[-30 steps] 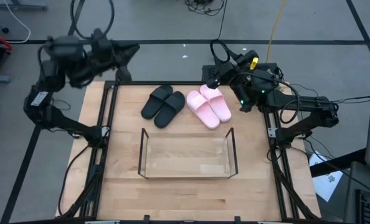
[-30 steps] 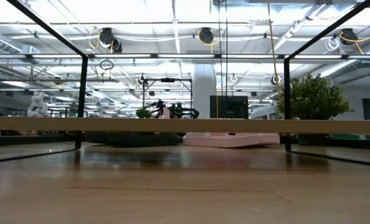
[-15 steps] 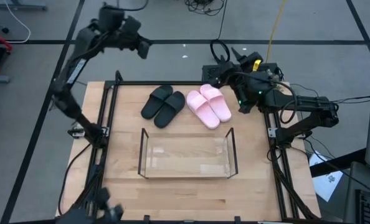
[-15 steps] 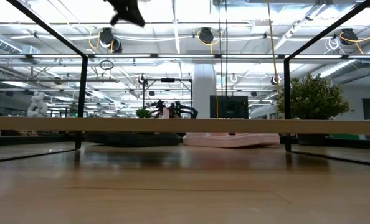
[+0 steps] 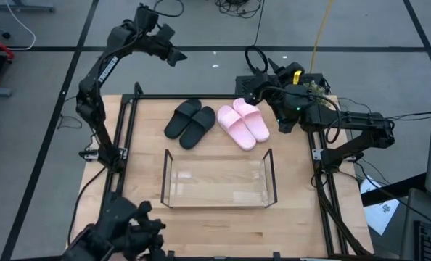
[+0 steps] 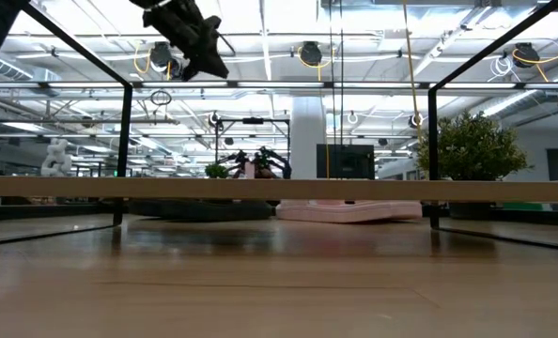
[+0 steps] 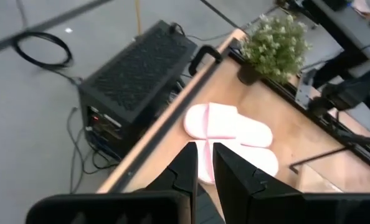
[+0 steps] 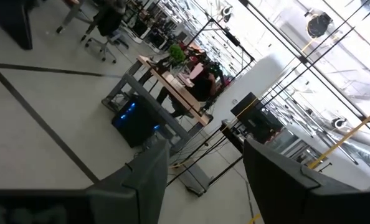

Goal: Pick and place slides into the shelf
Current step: Put the left black slides on the shelf

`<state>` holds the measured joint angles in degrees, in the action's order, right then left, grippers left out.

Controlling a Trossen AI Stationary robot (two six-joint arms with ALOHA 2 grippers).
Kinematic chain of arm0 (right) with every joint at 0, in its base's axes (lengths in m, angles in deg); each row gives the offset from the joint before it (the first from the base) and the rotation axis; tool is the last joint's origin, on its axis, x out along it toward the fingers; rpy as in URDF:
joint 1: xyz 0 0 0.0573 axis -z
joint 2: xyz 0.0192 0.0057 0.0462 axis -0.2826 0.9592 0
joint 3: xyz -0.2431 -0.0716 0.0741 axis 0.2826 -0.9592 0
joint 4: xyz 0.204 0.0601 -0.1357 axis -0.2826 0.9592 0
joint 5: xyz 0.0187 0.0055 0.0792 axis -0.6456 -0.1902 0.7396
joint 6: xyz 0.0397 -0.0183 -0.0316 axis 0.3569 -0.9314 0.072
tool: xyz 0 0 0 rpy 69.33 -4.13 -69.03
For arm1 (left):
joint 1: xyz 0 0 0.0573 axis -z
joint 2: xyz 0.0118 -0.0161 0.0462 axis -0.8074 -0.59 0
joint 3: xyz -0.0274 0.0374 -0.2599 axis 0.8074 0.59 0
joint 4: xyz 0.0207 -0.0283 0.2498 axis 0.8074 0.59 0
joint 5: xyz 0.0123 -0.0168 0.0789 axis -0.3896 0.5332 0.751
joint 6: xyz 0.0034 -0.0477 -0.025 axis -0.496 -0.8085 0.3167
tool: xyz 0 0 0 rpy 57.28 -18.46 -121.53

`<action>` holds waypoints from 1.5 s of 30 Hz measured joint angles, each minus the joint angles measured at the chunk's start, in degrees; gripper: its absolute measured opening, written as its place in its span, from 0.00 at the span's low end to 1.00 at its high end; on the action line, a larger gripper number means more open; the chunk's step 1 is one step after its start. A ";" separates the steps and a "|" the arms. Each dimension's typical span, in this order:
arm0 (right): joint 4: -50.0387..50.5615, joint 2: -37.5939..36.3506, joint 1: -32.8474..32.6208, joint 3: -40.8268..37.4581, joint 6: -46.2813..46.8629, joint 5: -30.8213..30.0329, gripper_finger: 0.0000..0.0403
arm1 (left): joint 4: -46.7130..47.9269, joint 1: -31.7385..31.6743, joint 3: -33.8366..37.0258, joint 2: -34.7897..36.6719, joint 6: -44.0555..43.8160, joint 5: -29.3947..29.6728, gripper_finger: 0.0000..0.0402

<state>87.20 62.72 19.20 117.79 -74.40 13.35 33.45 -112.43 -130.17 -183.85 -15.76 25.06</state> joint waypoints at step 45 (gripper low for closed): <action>0.13 0.00 0.00 -0.02 -0.04 0.05 0.49 | 24.38 16.81 0.02 -11.45 17.01 28.25 0.12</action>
<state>87.33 62.72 19.20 117.77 -74.44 13.40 57.82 -95.62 -130.15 -195.30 1.26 53.31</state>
